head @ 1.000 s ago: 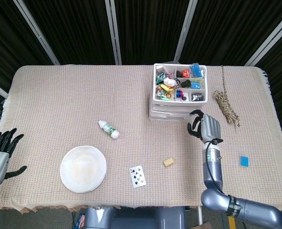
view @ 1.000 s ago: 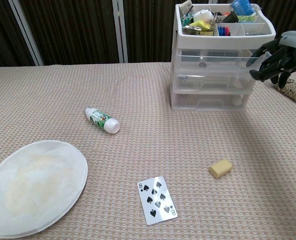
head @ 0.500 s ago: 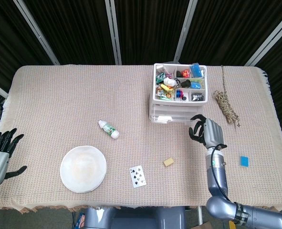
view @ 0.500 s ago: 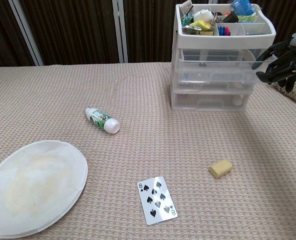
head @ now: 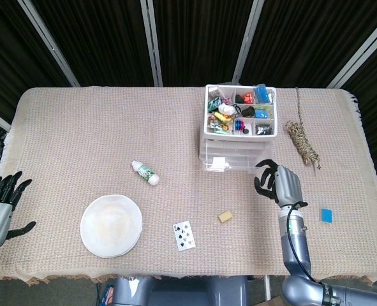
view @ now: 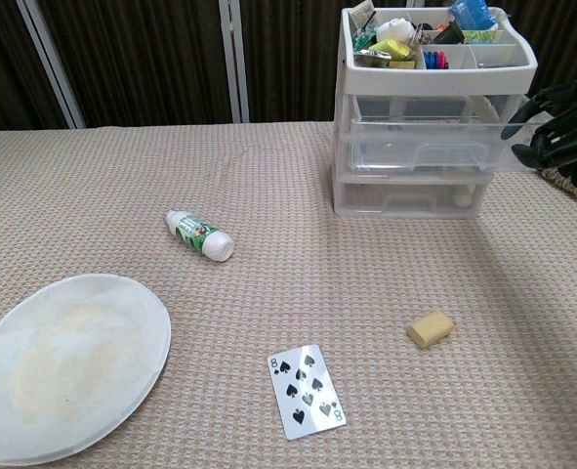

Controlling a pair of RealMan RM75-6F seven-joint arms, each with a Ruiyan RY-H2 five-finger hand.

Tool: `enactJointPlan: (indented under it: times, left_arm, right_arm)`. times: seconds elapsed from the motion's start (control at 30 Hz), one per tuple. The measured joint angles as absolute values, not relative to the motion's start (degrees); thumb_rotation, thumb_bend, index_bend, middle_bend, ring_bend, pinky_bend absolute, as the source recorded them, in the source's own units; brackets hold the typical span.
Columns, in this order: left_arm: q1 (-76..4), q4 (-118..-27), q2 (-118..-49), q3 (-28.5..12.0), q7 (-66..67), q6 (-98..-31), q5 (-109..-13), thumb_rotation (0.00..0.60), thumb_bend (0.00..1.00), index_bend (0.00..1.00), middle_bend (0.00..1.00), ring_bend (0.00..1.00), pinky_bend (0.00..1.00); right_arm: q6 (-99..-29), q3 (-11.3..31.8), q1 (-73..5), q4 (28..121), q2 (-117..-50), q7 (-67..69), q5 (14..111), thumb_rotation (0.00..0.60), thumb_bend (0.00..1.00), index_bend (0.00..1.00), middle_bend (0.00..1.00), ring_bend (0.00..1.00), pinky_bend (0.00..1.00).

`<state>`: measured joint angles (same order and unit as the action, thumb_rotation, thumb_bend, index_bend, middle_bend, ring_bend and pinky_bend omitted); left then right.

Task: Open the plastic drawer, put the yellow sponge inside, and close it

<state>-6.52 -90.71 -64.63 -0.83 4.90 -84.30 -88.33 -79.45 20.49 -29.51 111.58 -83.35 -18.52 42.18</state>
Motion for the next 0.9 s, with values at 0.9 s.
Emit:
enactJointPlan:
  times: [0.9]
  left_arm:
    - [-6.4,-90.6,-64.9,-0.9,5.2,-84.8,-88.5,0.6,0.15,0.12,0.0,0.0,0.0]
  right_arm:
    - [-80.0,6.3,-22.5,125.9,-68.5,-22.0,64.9,0.6,0.08,0.2,0.64,0.66,0.63]
